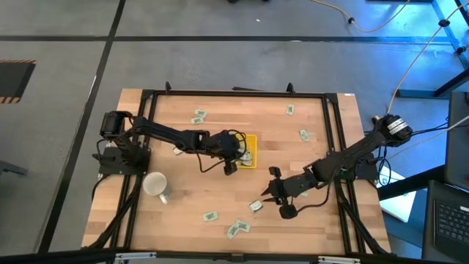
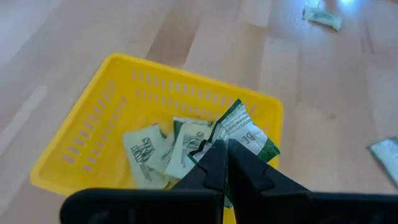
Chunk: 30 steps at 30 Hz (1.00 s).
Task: Pick and place Stevia / Truvia into bins
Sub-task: Put the bottom left green stevia packet into the yellow bin, then put the bottom green stevia packet into the yellow bin
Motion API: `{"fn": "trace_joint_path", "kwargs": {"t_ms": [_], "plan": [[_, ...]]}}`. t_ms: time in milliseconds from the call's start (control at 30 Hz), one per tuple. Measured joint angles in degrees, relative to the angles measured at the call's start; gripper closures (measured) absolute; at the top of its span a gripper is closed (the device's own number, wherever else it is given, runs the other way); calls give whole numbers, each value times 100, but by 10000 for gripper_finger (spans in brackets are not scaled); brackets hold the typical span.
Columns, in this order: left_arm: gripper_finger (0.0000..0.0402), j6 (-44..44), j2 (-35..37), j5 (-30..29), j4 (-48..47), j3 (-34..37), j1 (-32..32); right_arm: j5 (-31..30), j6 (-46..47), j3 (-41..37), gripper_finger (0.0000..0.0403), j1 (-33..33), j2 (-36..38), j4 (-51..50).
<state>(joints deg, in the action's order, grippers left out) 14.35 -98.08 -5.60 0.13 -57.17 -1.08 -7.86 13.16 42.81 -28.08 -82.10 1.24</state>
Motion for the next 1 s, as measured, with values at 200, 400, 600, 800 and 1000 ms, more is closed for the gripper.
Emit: {"fn": "trace_joint_path", "kwargs": {"t_ms": [200,400,600,800,1000], "plan": [[394,-105,0,-7,-333,0,-24,182,-8,0,301,0,-561,262],[396,-105,-232,-74,-254,0,-33,203,-17,0,301,0,-994,397],[391,38,-404,-75,-294,2,-30,212,18,2,301,0,-1280,446],[371,116,-404,-77,-196,2,-31,212,19,7,301,2,-1549,481],[352,267,-404,-47,402,2,-30,212,25,9,301,2,-1690,719]]}}
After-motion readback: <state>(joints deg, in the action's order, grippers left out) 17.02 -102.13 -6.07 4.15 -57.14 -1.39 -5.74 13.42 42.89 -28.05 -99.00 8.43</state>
